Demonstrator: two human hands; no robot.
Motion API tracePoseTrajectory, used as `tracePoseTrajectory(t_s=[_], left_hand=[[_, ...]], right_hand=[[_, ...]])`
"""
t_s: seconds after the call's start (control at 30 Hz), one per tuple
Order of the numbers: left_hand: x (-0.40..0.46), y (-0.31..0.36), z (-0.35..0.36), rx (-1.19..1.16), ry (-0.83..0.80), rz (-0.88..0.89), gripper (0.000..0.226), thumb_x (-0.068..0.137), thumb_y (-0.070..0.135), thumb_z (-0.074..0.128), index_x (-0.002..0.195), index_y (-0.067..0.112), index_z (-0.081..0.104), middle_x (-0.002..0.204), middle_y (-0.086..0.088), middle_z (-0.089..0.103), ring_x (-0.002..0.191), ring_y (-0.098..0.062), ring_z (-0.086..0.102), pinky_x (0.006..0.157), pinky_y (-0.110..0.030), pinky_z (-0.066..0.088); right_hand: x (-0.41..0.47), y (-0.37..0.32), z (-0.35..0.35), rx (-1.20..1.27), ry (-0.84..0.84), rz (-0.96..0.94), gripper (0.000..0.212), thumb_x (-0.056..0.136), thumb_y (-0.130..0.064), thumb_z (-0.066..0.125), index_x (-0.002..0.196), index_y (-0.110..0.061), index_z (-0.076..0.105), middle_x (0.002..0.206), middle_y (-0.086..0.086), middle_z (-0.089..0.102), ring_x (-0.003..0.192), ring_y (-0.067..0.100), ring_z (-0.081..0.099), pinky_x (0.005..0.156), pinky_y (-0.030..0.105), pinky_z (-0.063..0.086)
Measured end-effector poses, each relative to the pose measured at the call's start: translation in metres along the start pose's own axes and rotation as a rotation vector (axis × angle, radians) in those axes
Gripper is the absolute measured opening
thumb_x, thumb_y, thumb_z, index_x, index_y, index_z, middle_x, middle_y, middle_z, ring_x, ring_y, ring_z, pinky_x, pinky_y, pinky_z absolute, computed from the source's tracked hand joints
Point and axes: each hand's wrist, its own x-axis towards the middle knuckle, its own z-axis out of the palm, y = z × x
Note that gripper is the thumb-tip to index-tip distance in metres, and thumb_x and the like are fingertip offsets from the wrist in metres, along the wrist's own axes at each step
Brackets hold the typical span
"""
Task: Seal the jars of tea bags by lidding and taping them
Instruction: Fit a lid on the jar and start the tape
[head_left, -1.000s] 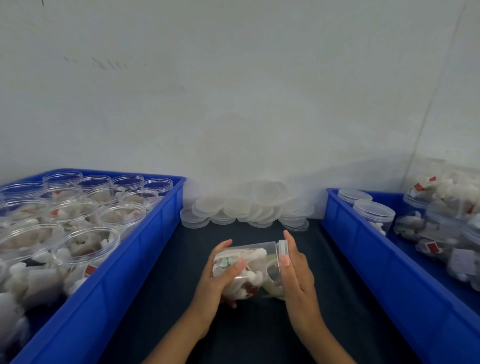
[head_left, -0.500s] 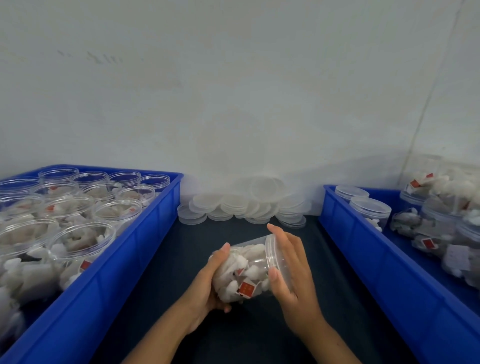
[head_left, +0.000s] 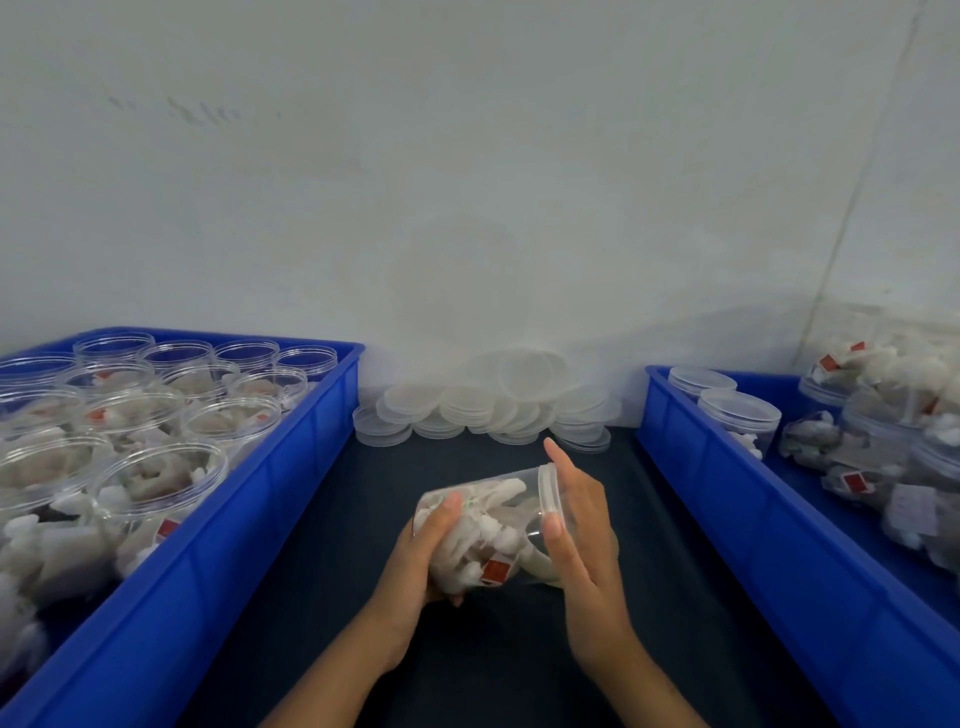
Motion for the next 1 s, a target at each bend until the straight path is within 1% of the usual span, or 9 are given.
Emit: tracePoseTrajectory(t_s=[0.13, 0.3, 0.47, 0.57, 0.67, 0.77, 0.83, 0.93, 1.0], left_hand=[[0.0, -0.002, 0.001, -0.006, -0.004, 0.025, 0.056, 0.081, 0.056, 0.052, 0.119, 0.017, 0.062, 0.097, -0.012, 0.074, 0.072, -0.016, 0.069, 0.05, -0.023, 0.046], [0.002, 0.0, 0.002, -0.012, 0.069, 0.072, 0.06, 0.077, 0.063, 0.067, 0.12, 0.021, 0.06, 0.106, -0.005, 0.073, 0.096, -0.021, 0.071, 0.07, -0.027, 0.052], [0.003, 0.0, 0.001, 0.006, 0.099, 0.108, 0.057, 0.067, 0.059, 0.063, 0.115, 0.027, 0.061, 0.105, -0.001, 0.073, 0.093, -0.019, 0.072, 0.065, -0.026, 0.054], [0.005, -0.003, 0.001, 0.043, 0.094, 0.107, 0.061, 0.065, 0.061, 0.062, 0.116, 0.028, 0.06, 0.108, -0.001, 0.072, 0.094, -0.017, 0.071, 0.072, -0.028, 0.055], [0.003, -0.005, -0.001, 0.077, 0.103, 0.157, 0.054, 0.071, 0.059, 0.072, 0.117, 0.034, 0.057, 0.116, 0.0, 0.068, 0.094, -0.009, 0.07, 0.07, -0.019, 0.055], [0.002, -0.008, -0.009, 0.462, 0.157, 0.399, 0.092, 0.051, 0.062, 0.082, 0.132, 0.041, 0.044, 0.129, 0.026, 0.05, 0.115, 0.009, 0.052, 0.087, -0.009, 0.045], [0.002, -0.007, -0.008, 0.779, 0.152, 0.567, 0.104, 0.046, 0.067, 0.082, 0.136, 0.041, 0.039, 0.131, 0.037, 0.038, 0.124, 0.017, 0.035, 0.096, -0.008, 0.035], [0.002, -0.009, 0.0, 1.045, 0.134, 0.738, 0.099, 0.055, 0.062, 0.081, 0.138, 0.036, 0.035, 0.132, 0.034, 0.035, 0.127, 0.019, 0.024, 0.113, -0.027, 0.023], [0.003, -0.011, 0.002, 1.094, 0.133, 0.732, 0.1, 0.058, 0.056, 0.084, 0.14, 0.036, 0.029, 0.132, 0.026, 0.035, 0.125, 0.01, 0.029, 0.115, -0.027, 0.02]], right_hand=[[0.002, 0.005, -0.001, -0.015, 0.036, -0.013, 0.053, 0.088, -0.059, 0.042, 0.138, -0.043, 0.043, 0.132, -0.025, 0.044, 0.124, 0.006, 0.049, 0.1, 0.044, 0.048], [0.008, 0.005, 0.003, 0.049, 0.054, 0.001, 0.043, 0.087, -0.055, 0.041, 0.127, -0.04, 0.049, 0.116, -0.021, 0.052, 0.109, 0.013, 0.059, 0.089, 0.032, 0.052], [0.011, 0.007, 0.002, 0.102, 0.059, 0.042, 0.041, 0.088, -0.055, 0.041, 0.125, -0.038, 0.051, 0.114, -0.016, 0.056, 0.11, 0.021, 0.061, 0.093, 0.051, 0.051], [0.009, 0.006, 0.002, 0.062, 0.077, 0.045, 0.042, 0.088, -0.057, 0.041, 0.126, -0.043, 0.05, 0.119, -0.019, 0.054, 0.114, 0.015, 0.058, 0.094, 0.05, 0.05], [0.006, 0.007, 0.002, 0.057, 0.095, 0.061, 0.048, 0.086, -0.057, 0.046, 0.131, -0.043, 0.049, 0.127, -0.012, 0.051, 0.116, 0.015, 0.057, 0.096, 0.048, 0.05], [0.005, 0.004, 0.0, 0.039, 0.13, 0.046, 0.044, 0.086, -0.05, 0.052, 0.129, -0.046, 0.051, 0.123, -0.015, 0.051, 0.113, 0.003, 0.056, 0.091, 0.028, 0.052], [0.005, 0.003, -0.001, 0.031, 0.133, 0.032, 0.044, 0.084, -0.049, 0.054, 0.127, -0.047, 0.052, 0.12, -0.019, 0.051, 0.109, -0.003, 0.055, 0.085, 0.015, 0.049], [0.004, 0.003, 0.0, 0.061, 0.123, 0.021, 0.044, 0.085, -0.042, 0.057, 0.129, -0.037, 0.055, 0.123, -0.013, 0.053, 0.11, -0.005, 0.055, 0.084, 0.008, 0.045], [0.005, 0.003, 0.001, 0.045, 0.115, 0.001, 0.049, 0.083, -0.046, 0.056, 0.129, -0.032, 0.056, 0.122, -0.011, 0.054, 0.112, -0.004, 0.054, 0.086, 0.007, 0.043]])
